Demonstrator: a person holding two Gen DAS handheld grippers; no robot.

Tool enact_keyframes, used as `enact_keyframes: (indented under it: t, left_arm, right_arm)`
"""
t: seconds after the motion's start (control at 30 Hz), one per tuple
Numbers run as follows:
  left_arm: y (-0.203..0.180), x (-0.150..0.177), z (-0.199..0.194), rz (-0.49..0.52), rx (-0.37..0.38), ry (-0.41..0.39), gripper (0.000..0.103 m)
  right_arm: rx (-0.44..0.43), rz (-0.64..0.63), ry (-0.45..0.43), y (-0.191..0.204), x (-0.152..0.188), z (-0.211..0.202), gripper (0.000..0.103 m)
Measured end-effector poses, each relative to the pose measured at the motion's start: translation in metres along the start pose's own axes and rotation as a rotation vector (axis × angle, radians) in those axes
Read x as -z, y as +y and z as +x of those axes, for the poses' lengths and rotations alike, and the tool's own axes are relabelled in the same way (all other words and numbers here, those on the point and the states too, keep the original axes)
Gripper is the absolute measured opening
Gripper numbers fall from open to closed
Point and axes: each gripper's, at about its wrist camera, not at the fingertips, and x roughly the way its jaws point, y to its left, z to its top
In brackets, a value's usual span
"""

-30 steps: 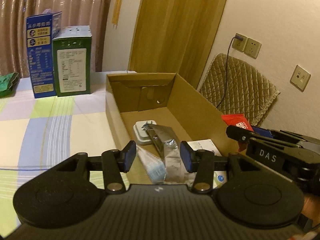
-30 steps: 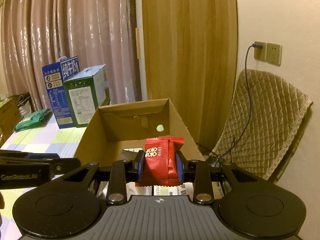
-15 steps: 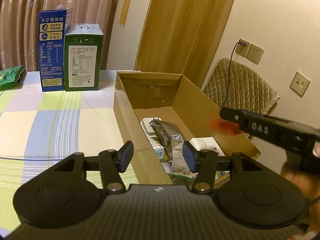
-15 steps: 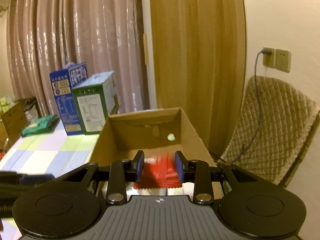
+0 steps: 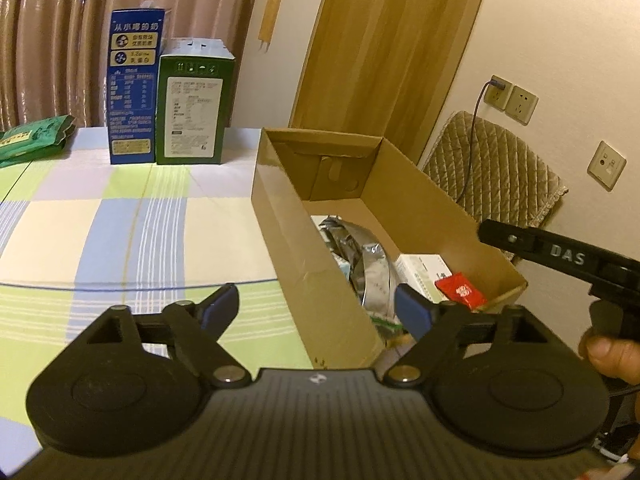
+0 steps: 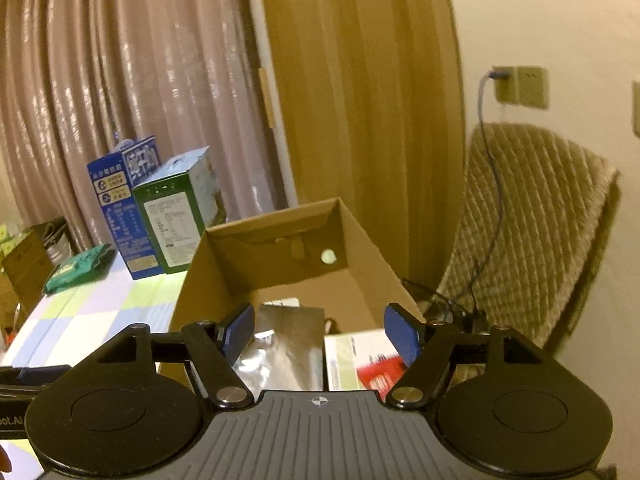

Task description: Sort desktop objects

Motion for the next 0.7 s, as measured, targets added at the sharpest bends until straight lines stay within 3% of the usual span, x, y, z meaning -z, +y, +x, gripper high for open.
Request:
enact_keyframes:
  t: [0.27, 0.7]
  left_arm:
    - [-0.007, 0.012, -0.021, 0.018, -0.010, 0.011, 0.099]
    - [-0.019, 0.025, -0.059, 0.060, -0.037, 0.005, 0.102]
  right_arm:
    - [0.009, 0.024, 0.005, -0.003, 0.012, -0.037, 0.081]
    - [0.001, 0.006, 0.047, 0.012, 0.023, -0.081, 0.101]
